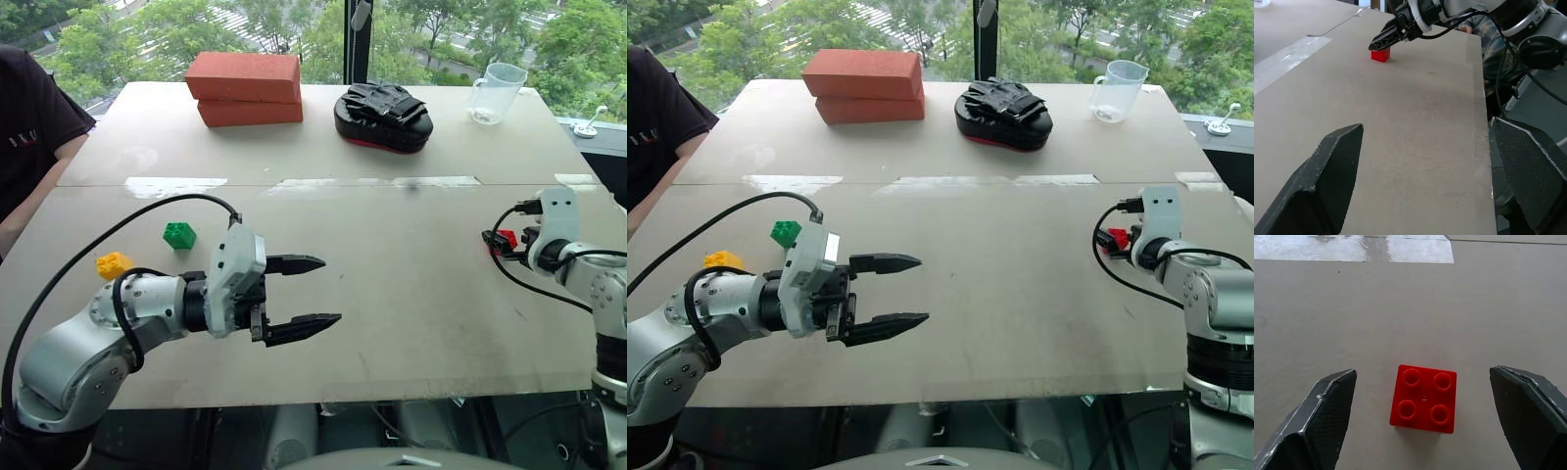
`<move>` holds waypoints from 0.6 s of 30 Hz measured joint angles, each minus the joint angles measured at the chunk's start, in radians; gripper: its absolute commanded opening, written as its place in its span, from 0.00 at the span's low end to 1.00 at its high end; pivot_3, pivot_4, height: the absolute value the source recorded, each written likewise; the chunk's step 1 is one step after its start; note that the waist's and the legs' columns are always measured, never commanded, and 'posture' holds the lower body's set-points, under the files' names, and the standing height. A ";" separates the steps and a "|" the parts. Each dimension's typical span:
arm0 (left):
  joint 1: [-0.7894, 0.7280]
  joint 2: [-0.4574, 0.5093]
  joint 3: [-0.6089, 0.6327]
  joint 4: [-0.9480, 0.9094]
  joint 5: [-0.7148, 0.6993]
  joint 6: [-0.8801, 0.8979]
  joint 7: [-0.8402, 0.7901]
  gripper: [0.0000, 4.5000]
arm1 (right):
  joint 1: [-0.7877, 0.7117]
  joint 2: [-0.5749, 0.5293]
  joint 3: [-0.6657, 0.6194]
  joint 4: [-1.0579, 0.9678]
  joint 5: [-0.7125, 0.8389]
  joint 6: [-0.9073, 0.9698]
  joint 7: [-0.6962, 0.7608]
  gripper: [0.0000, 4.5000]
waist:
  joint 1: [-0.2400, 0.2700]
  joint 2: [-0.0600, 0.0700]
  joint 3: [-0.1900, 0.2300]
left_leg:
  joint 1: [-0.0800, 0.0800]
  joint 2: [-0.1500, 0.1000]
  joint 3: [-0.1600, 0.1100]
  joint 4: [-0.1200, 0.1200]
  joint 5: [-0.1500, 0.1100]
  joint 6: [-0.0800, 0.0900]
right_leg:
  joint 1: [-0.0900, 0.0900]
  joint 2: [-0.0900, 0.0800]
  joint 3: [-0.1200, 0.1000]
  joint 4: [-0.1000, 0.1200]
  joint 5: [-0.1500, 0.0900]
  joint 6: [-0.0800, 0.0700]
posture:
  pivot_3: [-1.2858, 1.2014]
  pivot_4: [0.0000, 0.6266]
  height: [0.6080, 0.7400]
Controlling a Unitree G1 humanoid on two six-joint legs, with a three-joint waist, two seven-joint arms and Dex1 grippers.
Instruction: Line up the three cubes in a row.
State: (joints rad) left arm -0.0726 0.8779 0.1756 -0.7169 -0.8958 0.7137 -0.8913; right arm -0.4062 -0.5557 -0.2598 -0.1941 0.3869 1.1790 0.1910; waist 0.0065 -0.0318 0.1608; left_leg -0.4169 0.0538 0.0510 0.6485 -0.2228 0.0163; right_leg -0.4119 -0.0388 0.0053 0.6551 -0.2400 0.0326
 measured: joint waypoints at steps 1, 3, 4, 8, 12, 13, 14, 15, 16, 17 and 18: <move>0.000 0.000 0.000 0.000 -0.001 0.001 0.000 1.00 | -0.004 0.000 0.010 0.014 -0.010 0.000 -0.004 0.81 | -0.001 0.000 0.000 | 0.000 0.000 0.000 0.000 0.000 0.000 | 0.000 0.001 0.002 0.000 0.000 0.000 | 0.52 0.24 1.00; 0.000 0.001 0.000 0.000 -0.002 0.001 0.000 1.00 | -0.005 0.002 0.027 0.036 -0.024 -0.001 -0.004 0.58 | 0.000 0.000 0.000 | 0.000 0.000 0.000 0.000 0.000 0.000 | 0.000 0.003 0.005 0.000 0.000 0.000 | 0.52 0.24 1.00; 0.000 0.001 0.000 0.000 -0.003 0.001 0.000 1.00 | -0.006 0.002 0.029 0.040 -0.026 -0.001 -0.003 0.47 | 0.000 0.000 0.000 | 0.000 0.000 0.000 0.000 0.000 0.000 | 0.000 0.003 0.006 0.000 0.000 0.000 | 0.52 0.24 1.00; 0.000 0.001 0.000 0.000 -0.004 0.001 0.001 1.00 | -0.015 0.000 0.045 0.045 -0.033 0.000 0.004 0.29 | -0.004 0.000 0.000 | 0.000 0.000 0.001 0.000 0.000 0.000 | 0.000 0.004 0.007 0.000 0.000 0.000 | 0.52 0.24 1.00; 0.057 -0.019 0.016 -0.001 -0.002 -0.011 0.012 1.00 | 0.003 -0.054 0.089 0.037 -0.005 -0.128 0.176 0.29 | -0.012 0.001 0.001 | 0.000 0.000 0.001 0.000 0.000 0.000 | -0.001 0.004 0.008 -0.001 0.000 0.000 | 0.52 0.24 1.00; 0.071 -0.031 0.018 -0.001 0.002 -0.020 0.021 1.00 | 0.005 -0.062 0.096 0.027 0.011 -0.171 0.236 0.29 | -0.014 0.001 0.001 | 0.000 0.001 0.001 0.000 0.000 0.000 | -0.001 0.004 0.008 -0.001 0.000 0.000 | 0.52 0.24 1.00; 0.086 -0.049 0.022 -0.002 0.013 -0.041 0.030 1.00 | 0.005 -0.083 0.120 0.008 0.033 -0.231 0.329 0.29 | -0.019 0.001 0.001 | 0.000 0.001 0.001 -0.001 0.000 0.000 | -0.001 0.004 0.008 0.000 0.000 0.000 | 0.52 0.24 1.00; 0.107 -0.066 0.036 -0.008 0.032 -0.067 0.045 1.00 | 0.002 -0.125 0.168 -0.001 0.044 -0.285 0.430 0.29 | -0.021 0.001 0.001 | 0.001 0.001 0.001 -0.001 0.000 0.000 | -0.001 0.004 0.008 0.000 0.000 0.000 | 0.52 0.24 1.00; 0.128 -0.073 0.051 -0.011 0.045 -0.083 0.048 1.00 | -0.005 -0.149 0.202 -0.001 0.047 -0.320 0.498 0.29 | -0.021 0.001 0.001 | 0.001 0.001 0.001 -0.001 0.000 0.000 | 0.000 0.004 0.008 0.000 0.000 0.000 | 0.52 0.24 1.00; 0.148 -0.071 0.062 -0.012 0.052 -0.091 0.047 1.00 | -0.021 -0.160 0.235 0.009 0.042 -0.347 0.543 0.29 | -0.025 0.000 0.001 | 0.002 0.002 0.001 -0.001 0.000 0.000 | 0.000 0.005 0.008 0.000 0.000 0.000 | 0.52 0.24 1.00; 0.188 -0.064 0.077 -0.012 0.059 -0.098 0.037 1.00 | -0.062 -0.171 0.290 0.041 0.028 -0.405 0.621 0.29 | -0.030 0.001 0.001 | 0.002 0.003 0.002 -0.001 0.000 0.000 | -0.001 0.006 0.009 0.000 0.000 0.000 | 0.52 0.24 1.00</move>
State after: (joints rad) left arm 0.1152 0.8141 0.2530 -0.7291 -0.8370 0.6154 -0.8544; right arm -0.4682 -0.7263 0.0297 -0.1535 0.4154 0.7742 0.8116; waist -0.0235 -0.0312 0.1618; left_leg -0.4147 0.0564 0.0532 0.6477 -0.2229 0.0164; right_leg -0.4128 -0.0331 0.0145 0.6552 -0.2400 0.0329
